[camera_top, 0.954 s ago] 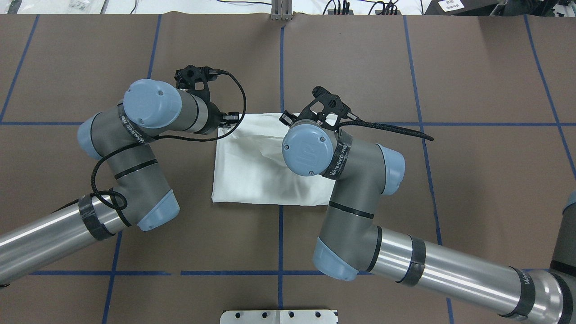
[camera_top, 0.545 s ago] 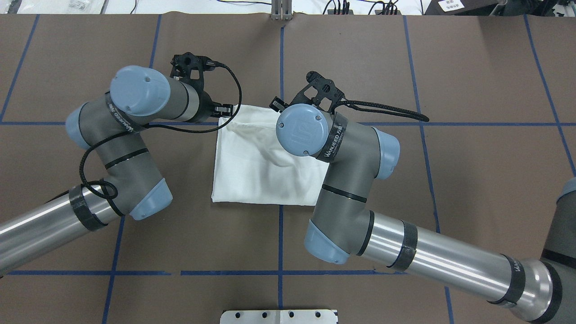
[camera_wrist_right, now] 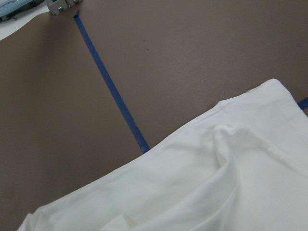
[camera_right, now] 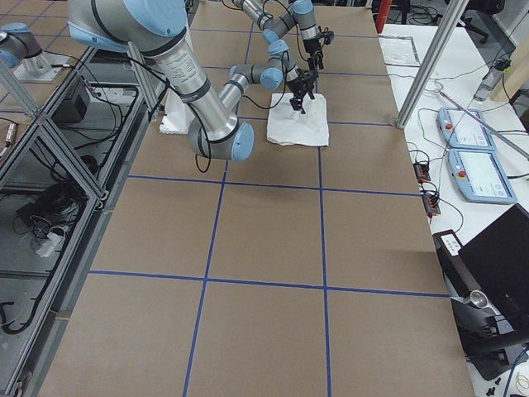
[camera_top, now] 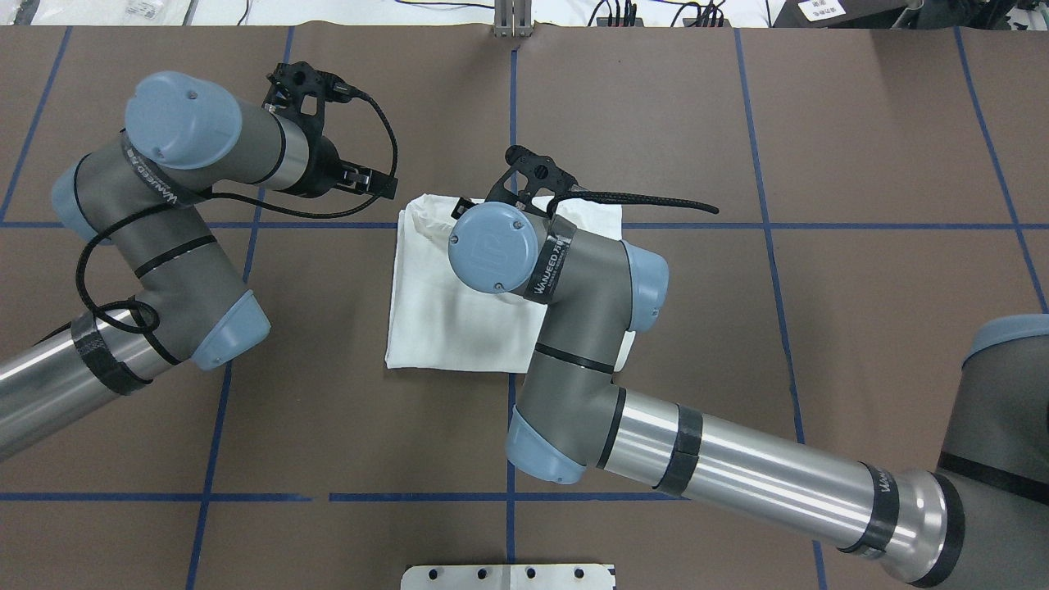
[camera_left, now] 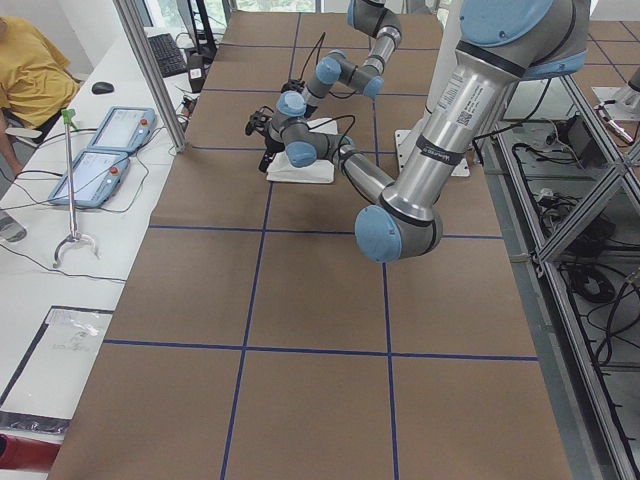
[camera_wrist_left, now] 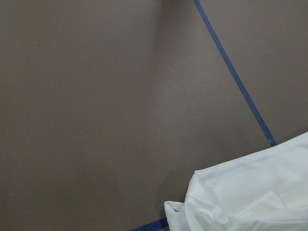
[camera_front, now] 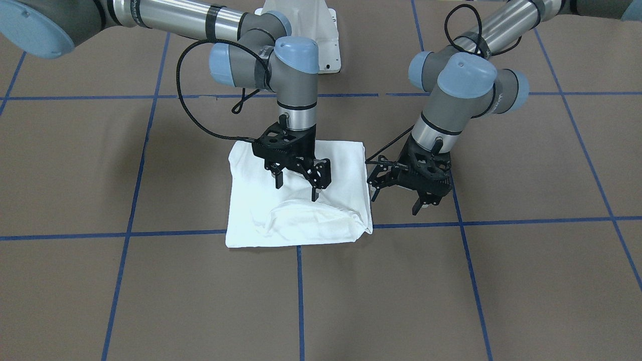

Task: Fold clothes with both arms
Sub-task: 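Lower the folded edge onto the far half and release both grippers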

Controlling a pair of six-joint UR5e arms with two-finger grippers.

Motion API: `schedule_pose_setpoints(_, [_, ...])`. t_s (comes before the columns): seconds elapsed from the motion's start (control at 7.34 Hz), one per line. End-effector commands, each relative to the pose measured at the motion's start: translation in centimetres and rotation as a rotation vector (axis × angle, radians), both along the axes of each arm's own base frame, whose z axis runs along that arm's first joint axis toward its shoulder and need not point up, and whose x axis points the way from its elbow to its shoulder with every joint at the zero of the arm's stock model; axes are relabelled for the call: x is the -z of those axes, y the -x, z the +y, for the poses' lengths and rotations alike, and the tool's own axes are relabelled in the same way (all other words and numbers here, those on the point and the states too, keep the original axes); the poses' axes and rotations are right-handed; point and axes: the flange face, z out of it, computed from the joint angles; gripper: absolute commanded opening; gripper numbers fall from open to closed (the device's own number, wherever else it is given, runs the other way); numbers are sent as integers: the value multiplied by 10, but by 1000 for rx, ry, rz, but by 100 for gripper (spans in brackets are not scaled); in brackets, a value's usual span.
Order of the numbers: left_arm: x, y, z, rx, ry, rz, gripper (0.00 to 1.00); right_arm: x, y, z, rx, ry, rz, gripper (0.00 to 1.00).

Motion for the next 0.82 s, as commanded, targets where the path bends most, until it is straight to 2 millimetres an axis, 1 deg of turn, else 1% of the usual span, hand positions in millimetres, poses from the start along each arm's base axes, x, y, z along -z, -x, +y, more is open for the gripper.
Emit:
schedule_pose_setpoints(0.0, [-1,2,0,3,5,2,100,-7,-22,-49,22,-12,63,99])
schedule_pose_setpoints(0.14, [-1,2,0,5,8,5,100,-22,-33,-69,42,-20,115,99])
schedule_pose_setpoints(0.27, [-1,2,0,7,7,4,100,-42,-36,-72,59,-18,149,100])
schedule_pose_setpoints(0.41, [-3,2,0,7,9,2,100,-52,-34,-69,97,-9,161,100])
schedule_pose_setpoints(0.55, [-9,1,2,4,15,-5,100,-64,-34,-68,150,-9,192,99])
schedule_pose_setpoints(0.68, [-11,2,1,5,16,-8,100,-69,-32,-68,187,-30,218,97])
